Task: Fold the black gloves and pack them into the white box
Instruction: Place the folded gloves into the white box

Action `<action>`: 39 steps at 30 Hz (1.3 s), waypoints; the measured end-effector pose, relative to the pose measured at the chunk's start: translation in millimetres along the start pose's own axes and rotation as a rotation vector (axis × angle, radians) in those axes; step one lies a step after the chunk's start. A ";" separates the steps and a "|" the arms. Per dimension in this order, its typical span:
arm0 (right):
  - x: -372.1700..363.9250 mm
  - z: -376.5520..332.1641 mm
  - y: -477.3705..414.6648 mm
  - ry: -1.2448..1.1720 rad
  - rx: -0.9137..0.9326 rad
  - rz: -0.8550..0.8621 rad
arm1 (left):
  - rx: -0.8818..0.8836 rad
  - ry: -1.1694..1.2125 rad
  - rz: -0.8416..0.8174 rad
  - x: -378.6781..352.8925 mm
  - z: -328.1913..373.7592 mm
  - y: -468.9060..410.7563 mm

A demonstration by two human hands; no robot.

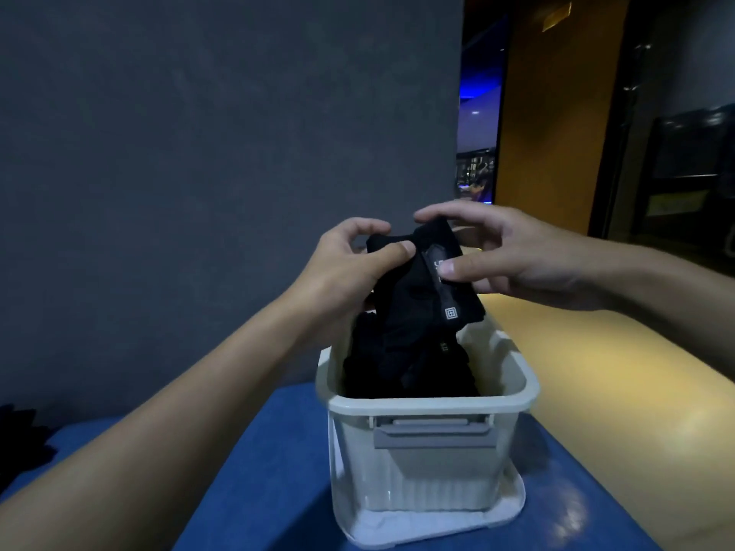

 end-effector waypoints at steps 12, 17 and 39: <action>21.2 32.9 10.6 0.074 -0.148 0.002 | 0.106 -0.147 -0.135 -21.5 -34.1 -11.9; 22.3 47.4 15.0 0.335 -0.229 -0.041 | 0.115 -0.345 -0.256 -27.8 -47.5 -15.3; 32.8 105.9 18.1 0.494 -0.293 0.193 | 0.200 -0.799 -0.573 -43.2 -89.5 -22.0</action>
Point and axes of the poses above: each hand's wrist, its own y-axis away from the middle knuckle, its own x-axis out of the back of the hand, z = x × y, the point moved 6 cm from there along -y, towards the middle knuckle, and after that the axes turned 8 degrees about -z, right-handed, at the moved point
